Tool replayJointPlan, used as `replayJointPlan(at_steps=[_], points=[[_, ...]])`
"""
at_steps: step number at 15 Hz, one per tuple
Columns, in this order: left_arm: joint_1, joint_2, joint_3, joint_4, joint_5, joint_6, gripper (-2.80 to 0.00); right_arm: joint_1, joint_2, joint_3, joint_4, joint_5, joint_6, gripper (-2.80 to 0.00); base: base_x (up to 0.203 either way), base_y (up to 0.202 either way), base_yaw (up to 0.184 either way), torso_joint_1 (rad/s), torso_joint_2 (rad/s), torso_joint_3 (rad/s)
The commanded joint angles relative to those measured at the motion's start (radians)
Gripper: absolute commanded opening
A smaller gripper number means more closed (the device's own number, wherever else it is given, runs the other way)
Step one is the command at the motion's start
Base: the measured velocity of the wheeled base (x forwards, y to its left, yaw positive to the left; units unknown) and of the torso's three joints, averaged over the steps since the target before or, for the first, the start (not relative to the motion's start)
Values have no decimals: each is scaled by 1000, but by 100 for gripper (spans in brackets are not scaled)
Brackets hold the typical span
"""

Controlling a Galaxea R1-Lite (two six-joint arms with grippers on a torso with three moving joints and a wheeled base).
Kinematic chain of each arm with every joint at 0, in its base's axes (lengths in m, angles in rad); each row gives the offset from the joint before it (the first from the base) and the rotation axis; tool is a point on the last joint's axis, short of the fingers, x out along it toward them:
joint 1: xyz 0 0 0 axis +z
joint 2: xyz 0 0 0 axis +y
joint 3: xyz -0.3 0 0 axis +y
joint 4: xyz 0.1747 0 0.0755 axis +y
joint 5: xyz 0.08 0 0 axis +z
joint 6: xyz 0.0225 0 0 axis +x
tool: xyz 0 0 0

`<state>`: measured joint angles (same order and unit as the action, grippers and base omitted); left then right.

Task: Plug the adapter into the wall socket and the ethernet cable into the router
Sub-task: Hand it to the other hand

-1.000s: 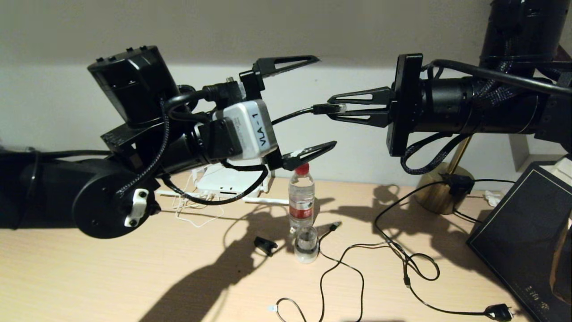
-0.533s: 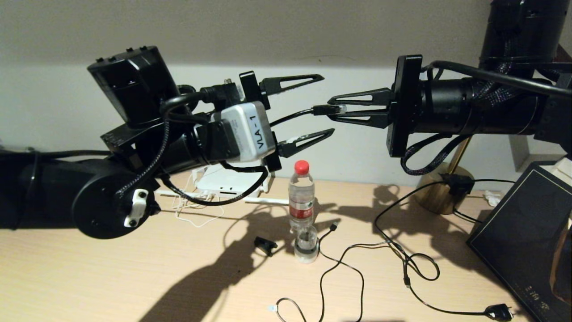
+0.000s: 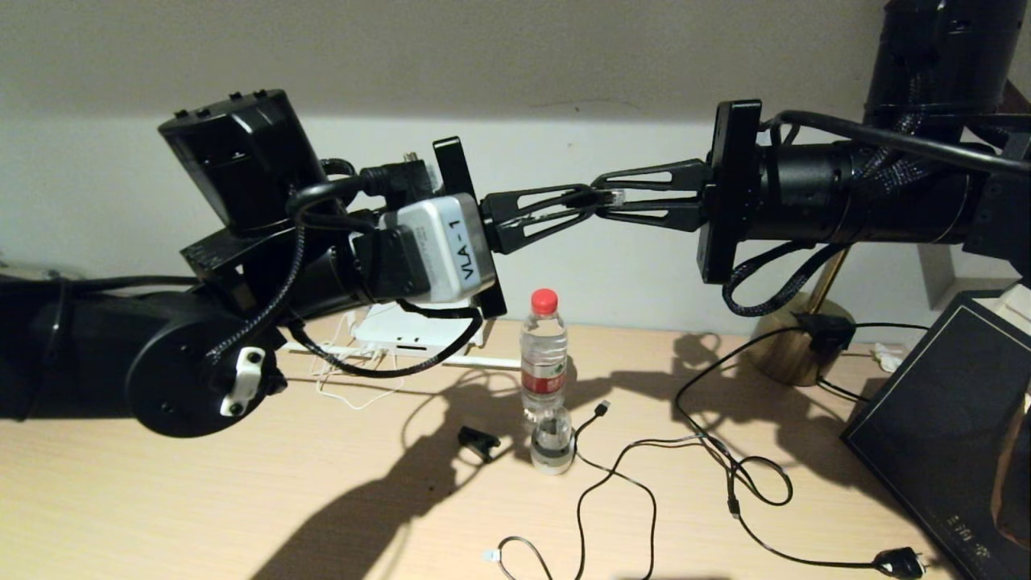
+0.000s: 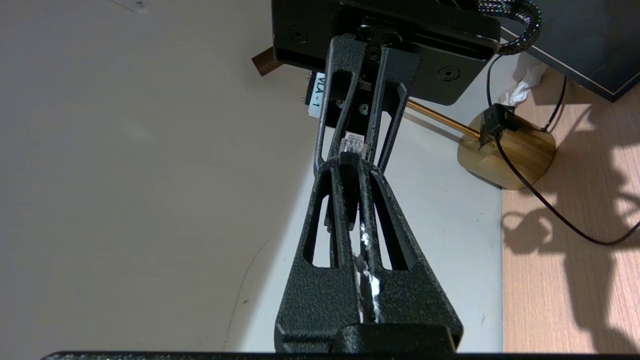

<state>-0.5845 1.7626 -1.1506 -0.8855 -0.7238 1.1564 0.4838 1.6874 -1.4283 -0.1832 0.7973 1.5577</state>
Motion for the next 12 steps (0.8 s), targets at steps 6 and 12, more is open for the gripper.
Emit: replayJointPlan(at_steps=[6,12], points=[[0,-2,0,-6,-3,6,-280,0,1,2,-1,5,7,-280,0,0,0,0,0,0],[0,-2,3,-6,-3,6,-280,1,0,2,-2,4,1,-280,0,0,0,0,0,0]])
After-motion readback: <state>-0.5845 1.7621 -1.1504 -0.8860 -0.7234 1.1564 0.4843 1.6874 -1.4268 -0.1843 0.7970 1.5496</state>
